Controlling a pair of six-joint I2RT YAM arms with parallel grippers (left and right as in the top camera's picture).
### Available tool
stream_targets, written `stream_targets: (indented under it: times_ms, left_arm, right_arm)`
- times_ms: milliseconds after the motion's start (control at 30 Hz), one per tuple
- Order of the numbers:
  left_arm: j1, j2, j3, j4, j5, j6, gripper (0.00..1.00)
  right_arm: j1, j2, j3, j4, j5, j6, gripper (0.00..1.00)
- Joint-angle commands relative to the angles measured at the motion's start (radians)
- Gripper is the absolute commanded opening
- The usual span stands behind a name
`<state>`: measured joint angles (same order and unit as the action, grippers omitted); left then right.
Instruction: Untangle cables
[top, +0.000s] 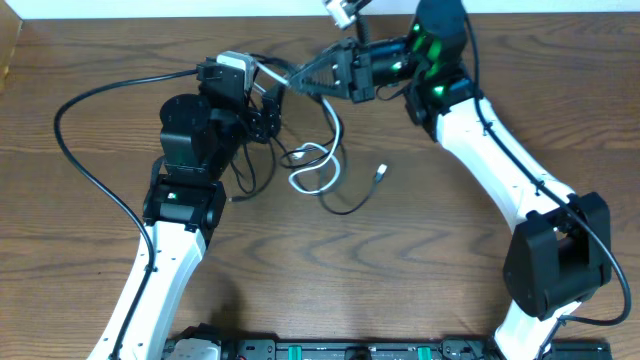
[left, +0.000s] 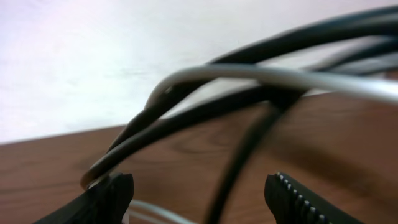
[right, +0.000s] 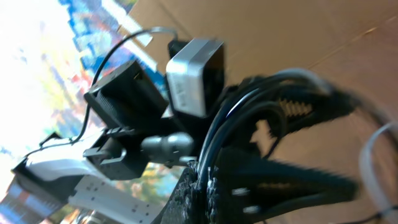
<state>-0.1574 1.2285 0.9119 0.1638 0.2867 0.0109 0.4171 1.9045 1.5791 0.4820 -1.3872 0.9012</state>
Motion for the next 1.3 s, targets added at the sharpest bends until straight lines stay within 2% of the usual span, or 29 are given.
stream_targets:
  times_ms: [0,100,200,300,367,400,500,567,700,900,1267]
  left_arm:
    - [0.002,-0.003,0.01,0.042,-0.281,0.155,0.72]
    - [0.004,0.014,0.01,0.12,-0.486,0.169,0.72]
    - [0.014,0.034,0.01,0.171,-0.562,0.168,0.69]
    - [0.035,0.052,0.01,0.179,-0.573,0.168,0.5]
    - [0.053,0.058,0.01,0.173,-0.611,0.15,0.31]
    - [0.061,0.058,0.01,0.168,-0.639,0.125,0.26]
    - [0.1,0.058,0.01,0.146,-0.707,0.056,0.14]
    - [0.125,0.058,0.01,0.129,-0.708,0.054,0.1]
    - [0.176,0.058,0.01,0.099,-0.708,0.049,0.08]
    - [0.275,0.058,0.009,0.061,-0.706,-0.057,0.08]
    - [0.299,0.058,0.009,0.039,-0.707,-0.069,0.08]
  right_arm:
    - [0.04,-0.019,0.024,0.0,-0.08,-0.008,0.01]
    - [0.072,-0.019,0.024,0.0,-0.105,-0.008,0.01]
    - [0.087,-0.019,0.023,0.0,-0.118,-0.01,0.01]
    - [0.092,-0.019,0.021,-0.009,-0.12,-0.027,0.01]
    - [0.092,-0.019,0.018,-0.009,-0.117,-0.027,0.01]
    - [0.09,-0.019,0.013,-0.009,-0.11,-0.027,0.01]
    - [0.078,-0.018,0.0,-0.008,-0.105,-0.028,0.01]
    - [0.066,-0.018,-0.007,-0.008,-0.105,-0.027,0.01]
    - [0.034,-0.018,-0.018,-0.009,-0.113,-0.027,0.01]
    - [-0.049,-0.018,-0.022,-0.012,-0.138,-0.027,0.01]
    - [-0.177,-0.017,-0.024,-0.031,-0.138,-0.028,0.01]
